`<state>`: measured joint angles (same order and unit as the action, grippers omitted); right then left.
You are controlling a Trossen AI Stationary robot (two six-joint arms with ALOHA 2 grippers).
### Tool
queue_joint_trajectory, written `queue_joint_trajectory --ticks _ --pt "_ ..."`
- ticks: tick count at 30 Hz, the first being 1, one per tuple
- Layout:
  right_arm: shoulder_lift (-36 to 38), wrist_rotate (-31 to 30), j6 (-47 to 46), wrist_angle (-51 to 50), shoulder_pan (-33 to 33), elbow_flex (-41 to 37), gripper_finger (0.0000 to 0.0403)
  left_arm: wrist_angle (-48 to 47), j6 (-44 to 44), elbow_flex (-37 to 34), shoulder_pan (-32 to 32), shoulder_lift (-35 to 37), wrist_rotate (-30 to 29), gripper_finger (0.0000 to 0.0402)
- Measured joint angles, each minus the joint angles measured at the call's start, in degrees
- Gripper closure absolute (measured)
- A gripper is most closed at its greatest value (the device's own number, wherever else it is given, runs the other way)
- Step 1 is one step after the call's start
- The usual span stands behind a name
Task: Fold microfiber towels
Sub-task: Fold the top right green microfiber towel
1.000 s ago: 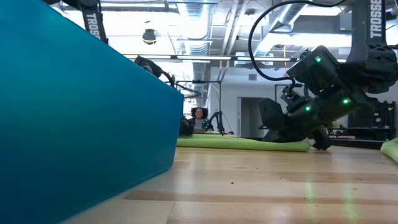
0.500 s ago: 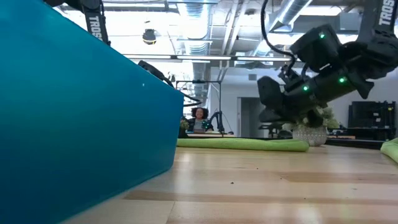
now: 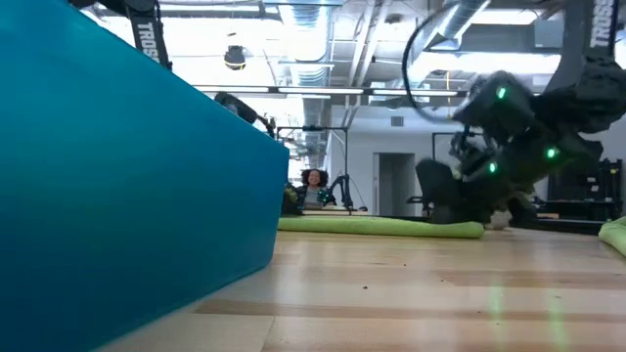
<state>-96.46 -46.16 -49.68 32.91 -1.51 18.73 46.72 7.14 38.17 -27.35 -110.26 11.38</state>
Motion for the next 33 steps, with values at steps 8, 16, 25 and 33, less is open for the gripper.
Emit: queue_joint_trajectory --ticks 8,16,25,33 --pt "11.0 -1.9 11.3 0.8 -0.3 -0.1 0.0329 0.4 1.7 0.1 -0.6 5.1 0.2 0.0401" --pt "9.6 8.8 19.0 10.6 -3.2 0.0 0.0329 4.0 9.6 0.2 7.4 4.3 9.4 0.0401" --pt "-0.3 8.8 11.7 15.3 -4.8 0.1 0.0329 -1.1 -2.0 4.0 16.1 3.3 -8.7 0.0401" --pt "-4.9 8.8 7.2 16.6 -5.7 0.3 0.0329 -3.1 -4.5 7.8 16.7 -2.9 -8.9 0.0401"
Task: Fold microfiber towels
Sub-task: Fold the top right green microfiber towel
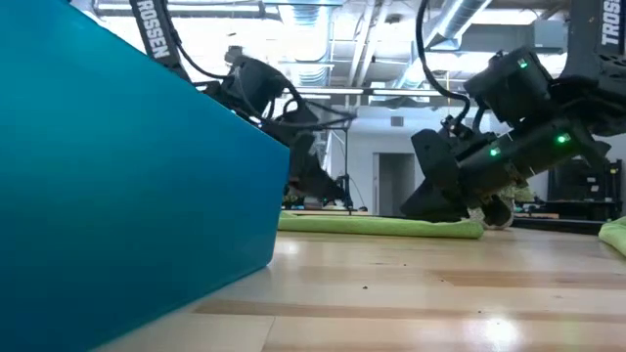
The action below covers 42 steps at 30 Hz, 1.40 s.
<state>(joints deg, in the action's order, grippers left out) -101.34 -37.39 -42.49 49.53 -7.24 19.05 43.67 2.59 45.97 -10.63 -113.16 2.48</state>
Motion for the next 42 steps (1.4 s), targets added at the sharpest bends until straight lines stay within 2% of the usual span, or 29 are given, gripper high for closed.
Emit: queue_joint_trajectory --ticks 4,11,16,21,25,28,30,34,42 --pt "-0.4 0.0 0.0 0.2 -0.2 0.2 0.0329 0.4 -0.4 2.7 -0.1 -2.7 0.3 0.0401" --pt "-0.1 0.0 0.9 2.2 -0.2 0.2 0.0329 -4.7 0.0 4.4 0.0 -5.1 0.9 0.0401" --pt "2.3 -0.1 6.5 8.3 -0.2 0.6 0.0329 -5.5 -0.2 4.5 0.0 -5.2 0.8 0.0401" --pt "4.2 0.0 11.3 7.5 1.3 1.5 0.0329 -5.9 3.1 5.9 -0.2 -5.0 2.7 0.0401" --pt "4.2 0.0 6.8 4.7 3.1 1.4 0.0329 -5.8 5.8 8.3 -0.8 -4.1 6.7 0.0401" --pt "4.2 0.0 5.0 5.7 3.6 0.9 0.0329 -5.6 8.0 10.0 -1.4 -4.1 7.1 0.0401" --pt "4.2 0.0 5.0 6.3 3.5 0.3 0.0329 -5.8 8.7 10.5 -1.8 -4.1 6.4 0.0401" --pt "4.2 0.0 4.9 6.1 3.5 -0.9 0.0329 -5.9 7.9 10.7 -2.0 -4.1 0.3 0.0401" --pt "4.2 0.0 4.6 2.2 3.5 -1.3 0.0329 -7.3 5.2 10.8 -1.9 -6.3 -3.4 0.0401"
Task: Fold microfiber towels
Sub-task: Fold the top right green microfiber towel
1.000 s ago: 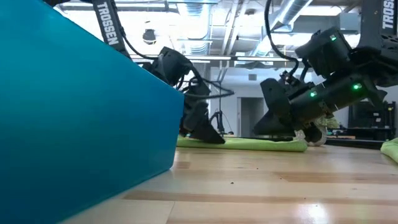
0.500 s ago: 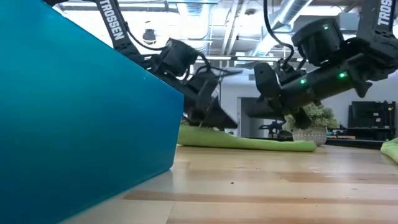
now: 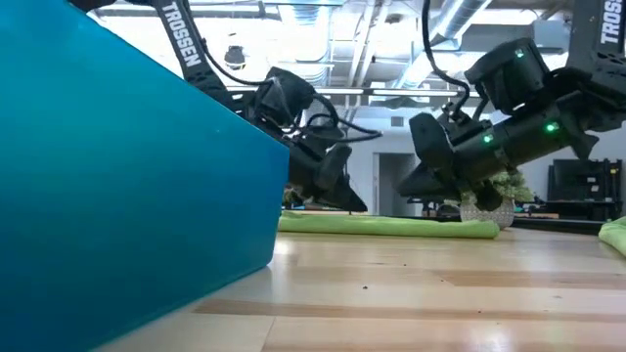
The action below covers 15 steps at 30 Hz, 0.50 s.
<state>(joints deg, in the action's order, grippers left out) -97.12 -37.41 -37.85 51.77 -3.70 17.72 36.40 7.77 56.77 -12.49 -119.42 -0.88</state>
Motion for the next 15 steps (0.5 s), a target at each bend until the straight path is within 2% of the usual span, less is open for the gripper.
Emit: queue_joint_trajectory --ticks 5,7,9,15 --pt "0.0 0.0 -3.5 -5.2 0.0 0.0 0.0329 1.5 1.3 1.2 0.0 -4.8 -0.4 0.0402" --pt "0.0 0.0 -3.7 -5.4 -0.2 -0.1 0.0329 1.9 2.0 1.7 -0.1 -5.9 1.2 0.0402" --pt "0.0 0.0 -3.7 -5.0 -0.4 -0.1 0.0329 1.3 2.6 1.9 -0.3 -6.0 3.2 0.0402" --pt "0.5 -0.2 -3.7 -4.8 -0.3 0.0 0.0329 -1.2 3.1 1.4 -1.0 -2.9 4.3 0.0402"
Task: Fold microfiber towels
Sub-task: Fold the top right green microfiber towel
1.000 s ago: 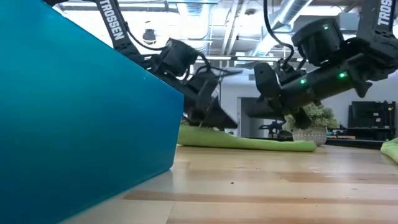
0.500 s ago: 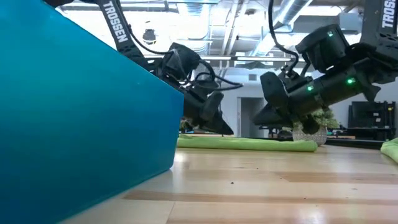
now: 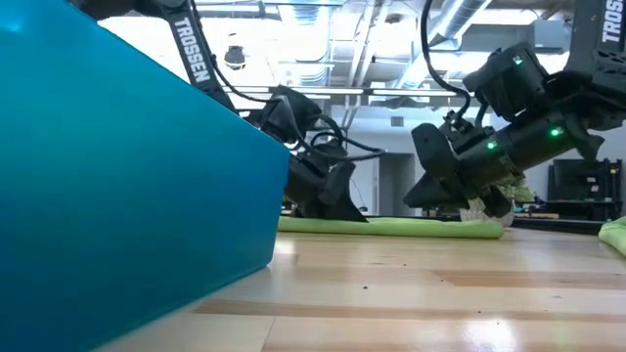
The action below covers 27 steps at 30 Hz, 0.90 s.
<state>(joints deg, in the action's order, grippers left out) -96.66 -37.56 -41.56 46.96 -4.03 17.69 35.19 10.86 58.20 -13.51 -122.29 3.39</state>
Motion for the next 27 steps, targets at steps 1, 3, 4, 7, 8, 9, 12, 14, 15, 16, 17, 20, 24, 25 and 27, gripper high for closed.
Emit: queue_joint_trajectory --ticks 1,3,4,7,8,9,12,14,15,16,17,20,24,25,27 --pt "0.0 -0.1 0.0 0.0 0.0 0.0 0.0329 -0.6 0.0 0.0 -0.3 1.0 0.4 0.0402" --pt "0.0 -0.7 0.0 0.1 -0.1 0.0 0.0329 -2.0 0.4 0.0 -0.9 3.9 0.9 0.0402" --pt "0.0 -1.1 0.0 0.3 -0.1 0.0 0.0329 -1.9 0.4 0.1 -1.1 5.1 0.9 0.0402" --pt "0.0 -1.4 0.0 2.1 -0.1 0.0 0.0329 -1.6 0.4 0.1 -1.6 7.4 0.7 0.0402" --pt "0.0 -1.4 0.0 2.8 -0.1 0.0 0.0329 -0.4 0.4 0.1 -1.6 7.6 0.7 0.0402" --pt "0.0 -1.3 0.0 3.2 -0.1 0.0 0.0329 1.3 0.1 0.1 -1.6 7.6 0.6 0.0402" --pt "0.0 -1.4 -0.4 3.2 -0.1 0.0 0.0329 4.2 -0.2 0.4 -1.4 5.8 -0.9 0.0402" --pt "0.0 -1.4 -0.5 3.2 0.0 0.0 0.0329 3.6 0.5 0.0 -1.4 3.6 -1.2 0.0402" --pt "0.0 -1.4 -0.5 3.0 -0.1 0.0 0.0329 4.5 0.8 0.0 -1.3 2.1 -1.3 0.0402" --pt "0.0 -1.3 -0.5 2.8 -0.1 0.0 0.0329 5.3 1.1 0.1 -1.1 0.9 -1.7 0.0402" --pt "0.0 -1.3 -0.5 2.8 -0.1 0.0 0.0329 6.4 1.3 0.1 -1.1 -0.1 -2.0 0.0402" --pt "0.0 -1.1 -1.6 2.8 -0.1 0.0 0.0329 6.8 1.4 0.9 -1.1 -2.8 -2.7 0.0402" --pt "0.2 1.1 -4.4 3.1 -0.1 0.0 0.0329 5.6 1.5 2.1 -1.4 -4.2 -2.3 0.0402" --pt "0.8 2.0 -5.0 2.9 -0.3 0.0 0.0329 5.0 1.4 2.2 -1.6 -4.2 -2.2 0.0402" --pt "2.2 3.2 -6.4 2.9 -0.9 0.0 0.0329 3.8 0.8 2.5 -1.8 -4.2 -1.9 0.0402"
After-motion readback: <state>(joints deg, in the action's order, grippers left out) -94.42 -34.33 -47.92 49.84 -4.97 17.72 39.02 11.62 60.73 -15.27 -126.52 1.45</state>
